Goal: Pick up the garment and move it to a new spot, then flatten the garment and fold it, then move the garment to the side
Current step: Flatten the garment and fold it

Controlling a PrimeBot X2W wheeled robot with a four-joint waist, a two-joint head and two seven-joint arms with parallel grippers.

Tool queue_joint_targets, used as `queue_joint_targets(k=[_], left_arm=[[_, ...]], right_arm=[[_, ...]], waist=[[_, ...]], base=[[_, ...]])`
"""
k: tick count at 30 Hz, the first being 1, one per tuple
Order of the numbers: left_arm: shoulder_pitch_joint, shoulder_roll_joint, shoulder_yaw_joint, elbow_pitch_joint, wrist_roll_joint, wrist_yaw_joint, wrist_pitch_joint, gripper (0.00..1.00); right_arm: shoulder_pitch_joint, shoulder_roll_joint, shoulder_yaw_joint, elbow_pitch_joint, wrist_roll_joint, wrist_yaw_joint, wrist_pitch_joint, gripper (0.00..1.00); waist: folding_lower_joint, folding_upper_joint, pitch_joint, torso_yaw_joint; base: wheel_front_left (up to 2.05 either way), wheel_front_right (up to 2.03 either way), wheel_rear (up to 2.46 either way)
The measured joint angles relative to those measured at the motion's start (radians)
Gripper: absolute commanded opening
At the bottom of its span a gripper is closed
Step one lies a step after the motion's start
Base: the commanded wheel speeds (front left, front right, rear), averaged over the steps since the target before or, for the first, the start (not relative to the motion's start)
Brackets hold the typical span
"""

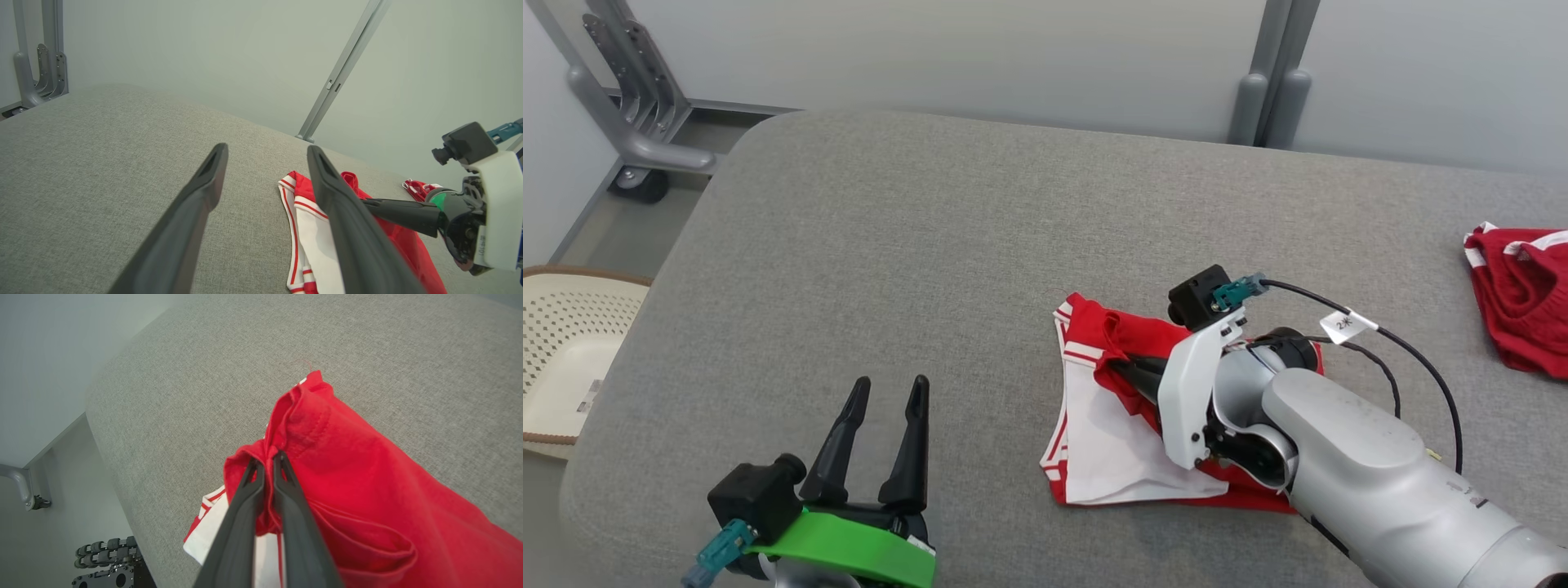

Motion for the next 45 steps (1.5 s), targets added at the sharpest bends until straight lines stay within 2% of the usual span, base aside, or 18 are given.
queue_joint_targets(k=[4, 6, 7, 8, 9, 10, 16, 24, 27, 34, 40, 45], left_arm=[[0.0, 0.0, 0.006, 0.0, 0.0, 0.0, 0.0, 1.0], [0.0, 0.0, 0.006, 0.0, 0.0, 0.001, 0.0, 1.0], [0.0, 0.0, 0.006, 0.0, 0.0, 0.002, 0.0, 1.0], [0.0, 0.0, 0.006, 0.0, 0.0, 0.002, 0.0, 1.0], [0.0, 0.0, 0.006, 0.0, 0.0, 0.005, 0.0, 1.0], [0.0, 0.0, 0.006, 0.0, 0.0, 0.005, -0.001, 1.0], [0.0, -0.001, 0.023, -0.002, 0.0, 0.017, -0.009, 1.0], [0.001, -0.001, 0.041, -0.013, 0.0, 0.026, -0.012, 1.0], [0.001, -0.001, 0.043, -0.025, 0.0, 0.026, -0.012, 1.0], [0.003, -0.001, 0.051, -0.036, 0.001, 0.028, -0.017, 1.0], [0.004, -0.001, 0.05, -0.058, 0.008, 0.028, -0.017, 1.0], [0.004, -0.001, 0.035, -0.064, 0.018, 0.028, -0.017, 1.0]], right_arm=[[-0.019, 0.029, 0.016, 0.042, -0.007, 0.001, 0.0, 0.02], [-0.027, 0.043, 0.023, 0.064, -0.016, 0.001, 0.0, 0.15], [-0.028, 0.046, 0.024, 0.074, -0.018, 0.001, 0.0, 0.27], [-0.03, 0.047, 0.024, 0.086, -0.022, 0.001, 0.0, 0.47], [-0.031, 0.048, 0.024, 0.098, -0.024, 0.001, 0.0, 0.87], [-0.033, 0.05, 0.024, 0.108, -0.025, -0.002, -0.001, 1.0], [-0.078, 0.08, 0.036, 0.117, -0.032, 0.003, -0.012, 1.0], [-0.126, 0.069, 0.012, 0.054, -0.025, 0.006, -0.08, 1.0], [-0.137, 0.017, -0.03, 0.034, -0.018, 0.012, -0.129, 1.0], [-0.089, -0.098, -0.087, 0.039, 0.04, 0.012, -0.162, 1.0], [0.029, -0.137, -0.092, 0.044, 0.091, 0.012, -0.169, 1.0], [0.069, -0.151, -0.104, 0.041, 0.122, 0.012, -0.18, 1.0]], waist=[[0.0, 0.0, 0.001, 0.023], [0.0, 0.0, 0.001, 0.026], [0.0, 0.0, 0.001, 0.026], [0.0, 0.0, 0.001, 0.026], [0.0, 0.0, 0.001, 0.025], [0.0, 0.0, 0.001, 0.025], [0.0, 0.0, 0.003, 0.007], [0.0, 0.0, -0.001, -0.036], [0.0, 0.0, -0.003, -0.066], [0.0, 0.0, -0.004, -0.125], [0.0001, 0.0, 0.006, -0.172], [0.0001, 0.0, 0.034, -0.19]], base=[[0.0, 0.0, 0.0], [0.0, 0.0, 0.0], [0.0, 0.0, 0.0], [0.0, 0.0, 0.0], [0.0, 0.0, 0.0], [0.0, 0.0, 0.0], [0.0, 0.0, 0.0], [0.0, 0.0, 0.0], [0.0, 0.0, 0.0], [0.0, 0.0, 0.0], [0.0, 0.0, 0.0], [0.0, 0.0, 0.0]])
